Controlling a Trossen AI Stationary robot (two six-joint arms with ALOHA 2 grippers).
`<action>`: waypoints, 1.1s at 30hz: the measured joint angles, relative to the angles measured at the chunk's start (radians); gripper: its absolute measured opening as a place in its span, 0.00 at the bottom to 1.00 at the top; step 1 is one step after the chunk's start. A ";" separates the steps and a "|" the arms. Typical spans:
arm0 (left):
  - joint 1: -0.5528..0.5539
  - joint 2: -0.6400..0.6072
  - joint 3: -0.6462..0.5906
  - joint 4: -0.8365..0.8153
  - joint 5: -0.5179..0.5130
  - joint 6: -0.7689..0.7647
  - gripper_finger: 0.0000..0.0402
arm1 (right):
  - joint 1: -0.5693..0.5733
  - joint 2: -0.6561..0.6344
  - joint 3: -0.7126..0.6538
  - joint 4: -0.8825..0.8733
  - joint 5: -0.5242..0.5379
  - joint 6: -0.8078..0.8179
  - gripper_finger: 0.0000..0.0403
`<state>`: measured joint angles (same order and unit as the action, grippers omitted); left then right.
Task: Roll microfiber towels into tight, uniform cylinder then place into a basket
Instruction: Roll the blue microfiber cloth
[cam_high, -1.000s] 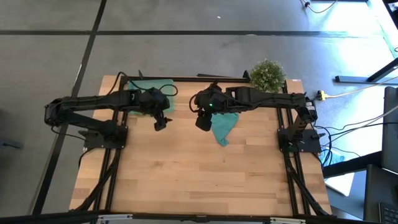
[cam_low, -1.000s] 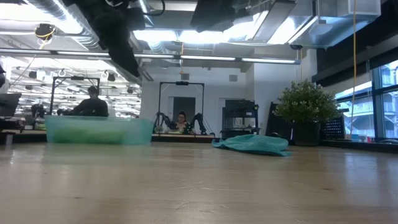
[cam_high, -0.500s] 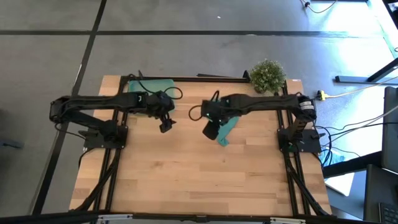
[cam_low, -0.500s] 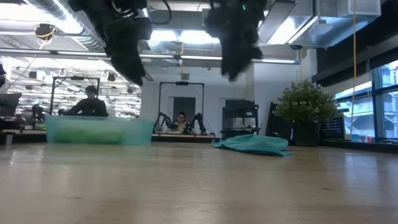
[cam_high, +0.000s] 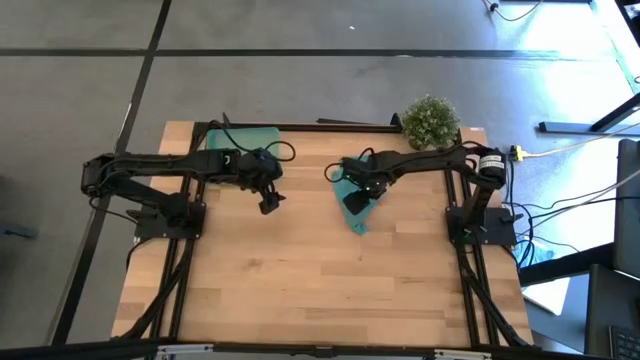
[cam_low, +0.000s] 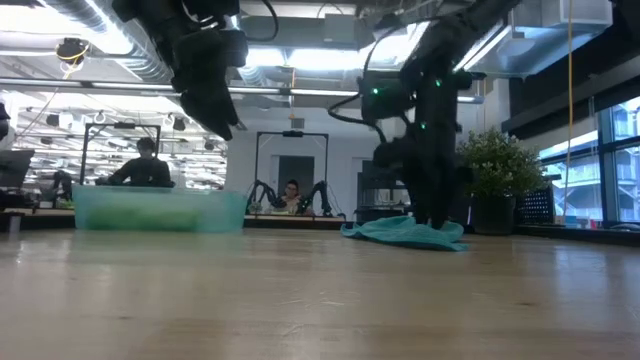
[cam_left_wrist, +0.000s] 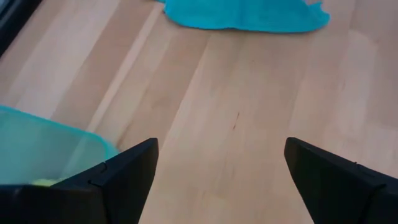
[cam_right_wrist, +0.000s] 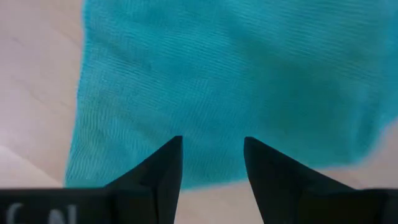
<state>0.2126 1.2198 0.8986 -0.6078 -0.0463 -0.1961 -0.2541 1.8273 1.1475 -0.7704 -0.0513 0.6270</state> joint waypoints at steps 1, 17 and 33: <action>-0.001 0.000 0.000 0.000 0.000 -0.012 0.86 | -0.001 0.000 -0.017 0.040 -0.013 -0.003 0.43; -0.033 0.000 0.000 0.000 0.004 -0.039 0.86 | 0.038 -0.002 -0.093 0.285 -0.062 -0.222 0.43; -0.143 0.107 0.000 0.072 0.008 0.023 0.86 | 0.202 -0.001 -0.093 0.398 -0.221 -0.561 0.43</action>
<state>0.0697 1.3267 0.8989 -0.5354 -0.0384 -0.1734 -0.0525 1.8263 1.0546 -0.3728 -0.2725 0.0663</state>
